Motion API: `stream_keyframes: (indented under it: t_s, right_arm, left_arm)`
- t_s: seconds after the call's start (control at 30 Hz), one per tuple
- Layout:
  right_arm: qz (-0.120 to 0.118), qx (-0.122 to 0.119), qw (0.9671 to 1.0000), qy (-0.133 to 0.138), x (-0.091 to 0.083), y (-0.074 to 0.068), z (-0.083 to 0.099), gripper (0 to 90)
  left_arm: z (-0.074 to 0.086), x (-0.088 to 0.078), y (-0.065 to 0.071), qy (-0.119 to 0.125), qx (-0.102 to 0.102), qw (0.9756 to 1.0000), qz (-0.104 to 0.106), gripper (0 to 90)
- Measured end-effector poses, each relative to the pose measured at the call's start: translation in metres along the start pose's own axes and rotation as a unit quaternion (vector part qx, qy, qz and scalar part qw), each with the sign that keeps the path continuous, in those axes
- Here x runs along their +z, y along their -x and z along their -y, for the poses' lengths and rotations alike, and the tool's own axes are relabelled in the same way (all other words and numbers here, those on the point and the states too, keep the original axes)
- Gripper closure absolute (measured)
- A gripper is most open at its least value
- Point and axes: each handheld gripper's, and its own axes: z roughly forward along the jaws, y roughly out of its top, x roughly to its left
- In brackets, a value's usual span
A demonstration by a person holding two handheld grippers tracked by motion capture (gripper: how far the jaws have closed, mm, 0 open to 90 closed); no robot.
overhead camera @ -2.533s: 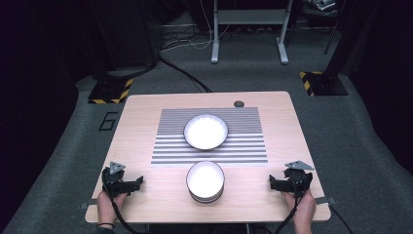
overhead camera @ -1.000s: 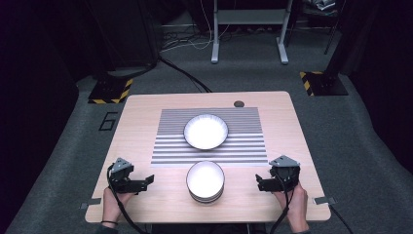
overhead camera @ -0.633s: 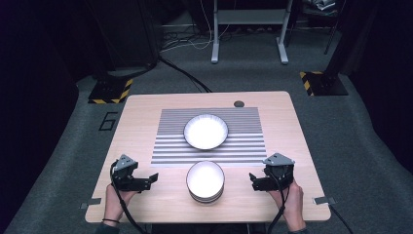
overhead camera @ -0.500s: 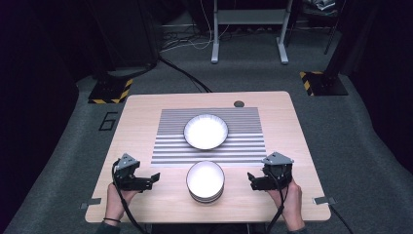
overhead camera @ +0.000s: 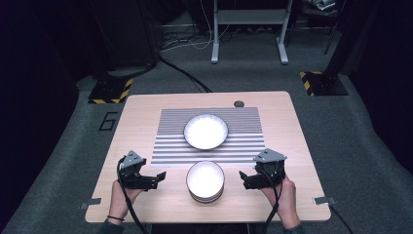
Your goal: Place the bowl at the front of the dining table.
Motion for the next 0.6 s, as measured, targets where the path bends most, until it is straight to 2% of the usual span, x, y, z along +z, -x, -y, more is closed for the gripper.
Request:
stream_keyframes:
  t_s: [0.3, 0.6]
  right_arm:
    - [-0.011, -0.004, 0.9999, 0.003, 0.000, -0.006, -0.009, 0.0]
    - [-0.028, -0.012, 0.9995, 0.006, -0.001, -0.012, -0.021, 0.0]
  left_arm:
    - [-0.008, 0.001, 0.006, 0.001, 0.012, 0.9999, 0.008, 2.2]
    - [-0.019, 0.005, 0.018, 0.002, 0.023, 0.9994, 0.028, 2.2]
